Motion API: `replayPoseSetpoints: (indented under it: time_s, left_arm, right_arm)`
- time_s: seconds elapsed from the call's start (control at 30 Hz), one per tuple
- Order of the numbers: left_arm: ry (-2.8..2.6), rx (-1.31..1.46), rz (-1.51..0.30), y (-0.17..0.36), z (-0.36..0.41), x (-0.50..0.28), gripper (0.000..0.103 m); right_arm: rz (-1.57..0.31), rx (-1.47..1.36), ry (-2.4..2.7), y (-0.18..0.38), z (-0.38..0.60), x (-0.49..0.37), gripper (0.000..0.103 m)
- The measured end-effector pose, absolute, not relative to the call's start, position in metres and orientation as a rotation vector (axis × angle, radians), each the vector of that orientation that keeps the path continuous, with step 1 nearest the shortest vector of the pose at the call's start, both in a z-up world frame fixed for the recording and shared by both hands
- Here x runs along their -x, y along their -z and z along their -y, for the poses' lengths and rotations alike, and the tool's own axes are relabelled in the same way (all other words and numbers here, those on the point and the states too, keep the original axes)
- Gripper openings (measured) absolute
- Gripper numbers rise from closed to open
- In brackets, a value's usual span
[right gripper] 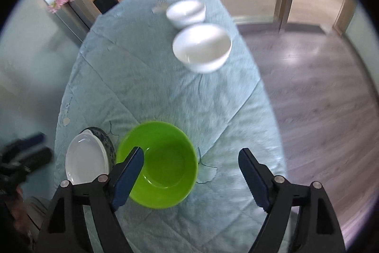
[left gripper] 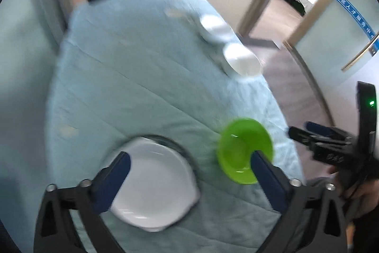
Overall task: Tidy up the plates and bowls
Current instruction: 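Lower the green bowl next to the plate stack and open the left gripper, then reach the left gripper to the larger white bowl and grasp its rim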
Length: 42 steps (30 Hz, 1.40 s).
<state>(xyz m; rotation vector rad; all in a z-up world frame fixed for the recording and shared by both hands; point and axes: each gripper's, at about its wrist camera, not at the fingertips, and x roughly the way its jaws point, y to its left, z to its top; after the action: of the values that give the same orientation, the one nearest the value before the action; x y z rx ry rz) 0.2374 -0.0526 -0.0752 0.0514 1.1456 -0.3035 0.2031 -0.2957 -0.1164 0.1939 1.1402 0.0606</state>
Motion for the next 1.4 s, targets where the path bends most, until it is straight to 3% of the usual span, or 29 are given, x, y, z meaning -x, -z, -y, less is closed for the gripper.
replayPoseSetpoints:
  time_s: [0.07,0.1,0.13,0.17,0.2,0.23,0.3,0.37,0.4,0.43,0.47,0.5,0.73,0.93,1.03,1.13,1.33,1.4]
  left_arm:
    - [0.273,-0.048,-1.118,0.06,0.038,-0.229,0.102]
    - [0.269,-0.02,-1.104,0.053,0.028,-0.223,0.095]
    - [0.274,0.009,-1.093,0.048,0.022,-0.22,0.068]
    - [0.288,0.042,-1.095,0.045,0.016,-0.217,0.045]
    - [0.308,0.07,-1.12,0.041,0.006,-0.219,0.0]
    - [0.319,0.094,-1.131,0.04,0.002,-0.218,0.001]
    - [0.343,0.103,-1.078,0.027,-0.004,-0.211,0.001]
    - [0.34,0.04,-1.005,0.01,0.003,-0.206,0.014]
    - [0.329,0.022,-1.004,0.006,0.006,-0.206,0.057]
    - [0.303,0.006,-1.013,0.003,0.01,-0.209,0.103]
    - [0.291,0.027,-0.986,-0.001,0.011,-0.212,0.1]
    - [0.295,0.047,-0.968,-0.003,0.01,-0.215,0.101]
    - [0.376,0.104,-1.024,-0.013,0.038,-0.278,0.101]
    - [0.517,0.077,-1.084,-0.009,0.094,-0.356,0.101]
    - [0.515,0.083,-1.137,0.01,0.118,-0.4,0.101]
    - [0.504,0.085,-1.228,0.04,0.14,-0.443,0.099]
    - [0.515,0.081,-1.323,0.093,0.165,-0.489,0.099]
    - [0.524,0.088,-1.366,0.115,0.173,-0.498,0.097]
  right_arm:
    - [-1.137,-0.194,-0.067,0.106,0.294,-0.199,0.082]
    - [-1.138,-0.207,-0.071,0.102,0.294,-0.195,0.082]
    - [-1.138,-0.221,-0.08,0.099,0.295,-0.193,0.082]
    - [-1.135,-0.242,-0.105,0.095,0.294,-0.19,0.068]
    - [-1.125,-0.252,-0.123,0.091,0.293,-0.188,0.049]
    - [-1.118,-0.235,-0.122,0.087,0.289,-0.186,0.005]
    - [-1.101,-0.165,-0.076,0.078,0.282,-0.182,0.004]
    - [-1.054,-0.158,-0.075,0.063,0.277,-0.18,0.004]
    - [-1.022,-0.155,-0.082,0.054,0.277,-0.18,0.005]
    - [-1.007,-0.152,-0.09,0.048,0.277,-0.181,0.031]
    - [-1.012,-0.155,-0.096,0.046,0.278,-0.185,0.084]
    - [-1.013,-0.175,-0.104,0.044,0.281,-0.189,0.102]
    - [-1.008,-0.181,-0.086,0.035,0.3,-0.231,0.102]
    - [-1.135,-0.187,-0.034,0.058,0.337,-0.308,0.102]
    - [-1.169,-0.249,-0.035,0.07,0.359,-0.345,0.102]
    - [-1.203,-0.194,-0.062,0.077,0.368,-0.379,0.092]
    - [-1.277,-0.231,-0.086,0.101,0.383,-0.417,0.092]
    - [-1.306,-0.227,-0.095,0.12,0.38,-0.42,0.083]
